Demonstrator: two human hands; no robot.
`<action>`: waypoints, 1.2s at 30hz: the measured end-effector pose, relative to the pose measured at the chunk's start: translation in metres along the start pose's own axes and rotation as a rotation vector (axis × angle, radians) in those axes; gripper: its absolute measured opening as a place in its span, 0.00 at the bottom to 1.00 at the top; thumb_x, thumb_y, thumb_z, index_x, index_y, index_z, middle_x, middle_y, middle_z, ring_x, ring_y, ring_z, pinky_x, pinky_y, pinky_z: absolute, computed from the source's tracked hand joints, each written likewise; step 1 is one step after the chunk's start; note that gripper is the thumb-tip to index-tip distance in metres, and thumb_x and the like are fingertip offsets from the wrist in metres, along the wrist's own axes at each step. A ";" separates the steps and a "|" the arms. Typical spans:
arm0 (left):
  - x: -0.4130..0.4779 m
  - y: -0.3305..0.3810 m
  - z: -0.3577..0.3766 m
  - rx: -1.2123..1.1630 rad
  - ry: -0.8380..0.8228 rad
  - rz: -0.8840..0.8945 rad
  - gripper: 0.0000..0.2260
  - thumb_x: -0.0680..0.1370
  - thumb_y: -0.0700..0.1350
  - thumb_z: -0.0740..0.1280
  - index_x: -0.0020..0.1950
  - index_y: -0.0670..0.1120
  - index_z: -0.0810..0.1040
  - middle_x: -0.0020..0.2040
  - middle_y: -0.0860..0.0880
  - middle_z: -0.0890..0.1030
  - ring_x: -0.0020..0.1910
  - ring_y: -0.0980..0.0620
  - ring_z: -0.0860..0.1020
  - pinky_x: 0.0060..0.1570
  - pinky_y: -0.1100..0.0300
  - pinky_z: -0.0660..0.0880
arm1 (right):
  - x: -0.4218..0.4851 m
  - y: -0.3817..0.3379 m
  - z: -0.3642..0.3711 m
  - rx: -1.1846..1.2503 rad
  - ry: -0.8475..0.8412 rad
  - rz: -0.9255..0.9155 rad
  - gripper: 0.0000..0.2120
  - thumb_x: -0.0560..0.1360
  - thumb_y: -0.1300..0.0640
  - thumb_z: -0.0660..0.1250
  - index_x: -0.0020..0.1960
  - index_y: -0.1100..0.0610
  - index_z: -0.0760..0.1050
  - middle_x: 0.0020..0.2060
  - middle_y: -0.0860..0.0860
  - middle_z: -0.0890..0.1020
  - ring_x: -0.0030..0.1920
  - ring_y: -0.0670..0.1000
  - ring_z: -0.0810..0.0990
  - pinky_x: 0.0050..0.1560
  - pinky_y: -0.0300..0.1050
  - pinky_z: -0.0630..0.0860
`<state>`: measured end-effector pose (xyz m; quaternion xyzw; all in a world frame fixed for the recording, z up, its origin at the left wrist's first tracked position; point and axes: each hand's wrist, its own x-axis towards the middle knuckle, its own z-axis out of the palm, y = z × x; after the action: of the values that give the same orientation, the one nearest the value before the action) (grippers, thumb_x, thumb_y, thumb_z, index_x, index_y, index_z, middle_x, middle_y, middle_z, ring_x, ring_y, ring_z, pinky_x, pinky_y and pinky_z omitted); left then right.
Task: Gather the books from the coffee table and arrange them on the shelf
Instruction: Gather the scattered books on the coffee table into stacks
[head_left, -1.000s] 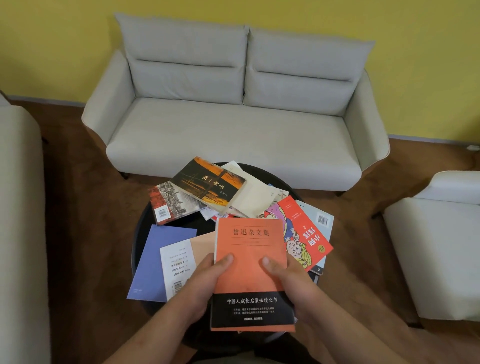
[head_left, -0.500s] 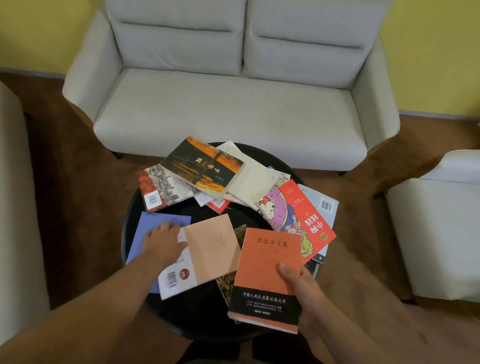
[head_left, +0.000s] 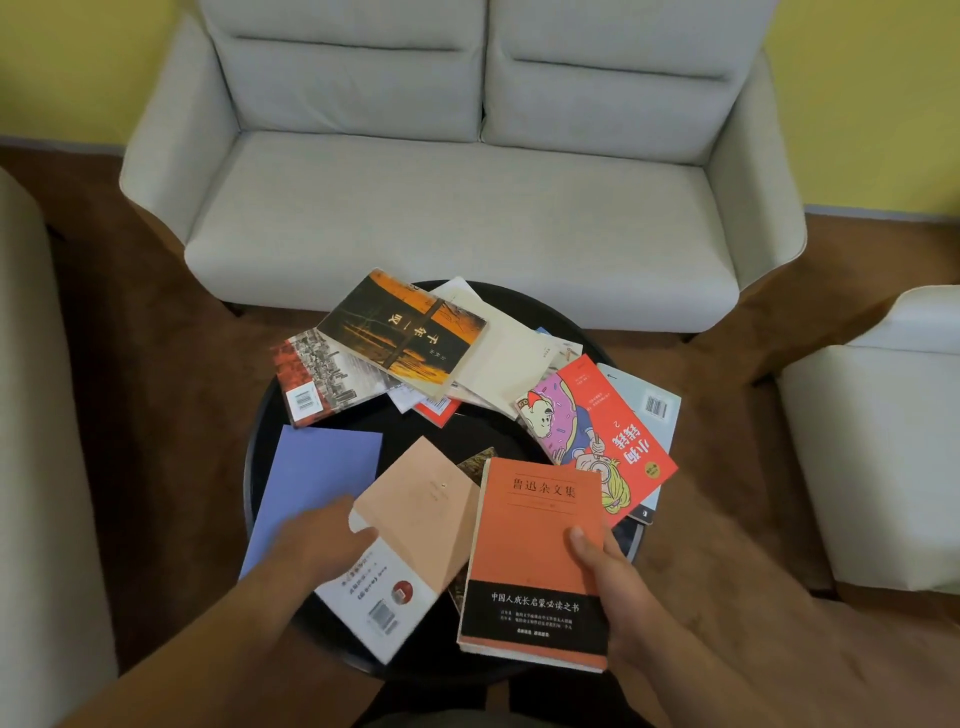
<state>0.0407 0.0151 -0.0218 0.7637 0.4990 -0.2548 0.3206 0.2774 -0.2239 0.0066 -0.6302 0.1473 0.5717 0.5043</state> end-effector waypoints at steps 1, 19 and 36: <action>-0.006 -0.002 0.005 -0.092 -0.005 0.023 0.05 0.81 0.55 0.60 0.56 0.58 0.66 0.54 0.54 0.79 0.38 0.59 0.74 0.37 0.65 0.68 | -0.001 0.000 -0.002 0.009 -0.007 0.015 0.12 0.81 0.51 0.67 0.64 0.44 0.72 0.51 0.62 0.87 0.52 0.67 0.86 0.54 0.67 0.82; -0.060 0.023 0.068 -0.593 -0.100 0.033 0.17 0.80 0.45 0.66 0.66 0.55 0.65 0.52 0.54 0.77 0.49 0.55 0.80 0.44 0.66 0.78 | -0.015 -0.005 0.000 0.065 -0.014 0.088 0.17 0.79 0.55 0.70 0.67 0.50 0.73 0.49 0.64 0.86 0.46 0.68 0.86 0.45 0.61 0.83; -0.030 0.049 -0.069 -0.303 -0.181 0.374 0.20 0.80 0.38 0.63 0.67 0.57 0.77 0.56 0.59 0.77 0.56 0.59 0.76 0.47 0.66 0.71 | -0.041 -0.085 0.037 -1.519 -0.333 -0.562 0.22 0.74 0.51 0.76 0.65 0.43 0.74 0.59 0.41 0.81 0.58 0.43 0.79 0.58 0.42 0.76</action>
<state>0.0793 0.0337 0.0568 0.7599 0.3508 -0.1808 0.5165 0.3089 -0.1723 0.0884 -0.7198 -0.5189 0.4539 0.0806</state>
